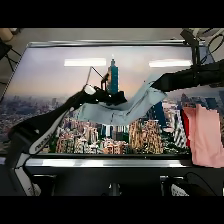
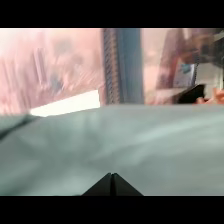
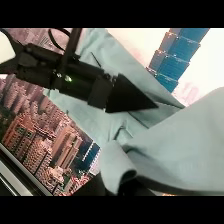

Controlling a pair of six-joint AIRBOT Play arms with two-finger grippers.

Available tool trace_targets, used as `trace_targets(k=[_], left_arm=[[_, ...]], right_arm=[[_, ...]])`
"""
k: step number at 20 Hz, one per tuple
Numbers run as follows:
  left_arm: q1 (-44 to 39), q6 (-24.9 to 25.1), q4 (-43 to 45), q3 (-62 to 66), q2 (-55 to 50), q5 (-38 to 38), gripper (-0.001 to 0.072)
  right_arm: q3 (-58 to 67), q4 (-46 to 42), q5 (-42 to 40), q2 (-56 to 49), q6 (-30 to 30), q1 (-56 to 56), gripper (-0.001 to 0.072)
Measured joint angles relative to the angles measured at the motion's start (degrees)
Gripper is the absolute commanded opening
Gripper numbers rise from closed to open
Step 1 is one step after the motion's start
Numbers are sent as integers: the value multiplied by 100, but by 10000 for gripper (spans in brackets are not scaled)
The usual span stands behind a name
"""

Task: Fold the shirts.

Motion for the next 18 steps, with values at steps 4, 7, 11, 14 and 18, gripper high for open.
trace_targets(k=[4, 7, 11, 14, 18], left_arm=[[1113, -61, 1128, 2, 1351, -136, 19], [2151, -238, 1967, 4, 2511, -372, 19], [3154, -339, 2472, 0, 3703, -844, 19], [3436, -358, 2573, 0, 4181, -1097, 19], [3563, -315, 2649, -63, 4406, -1274, 19]], right_arm=[[0, 450, -874, -590, -33, 837, 17], [0, 872, -1775, -1322, -103, 1639, 18], [-4, 2013, -2752, -2516, -415, 2577, 443], [-4, 2811, -2896, -3115, -758, 2861, 649], [-4, 2542, -2127, -3108, -966, 2306, 650]])
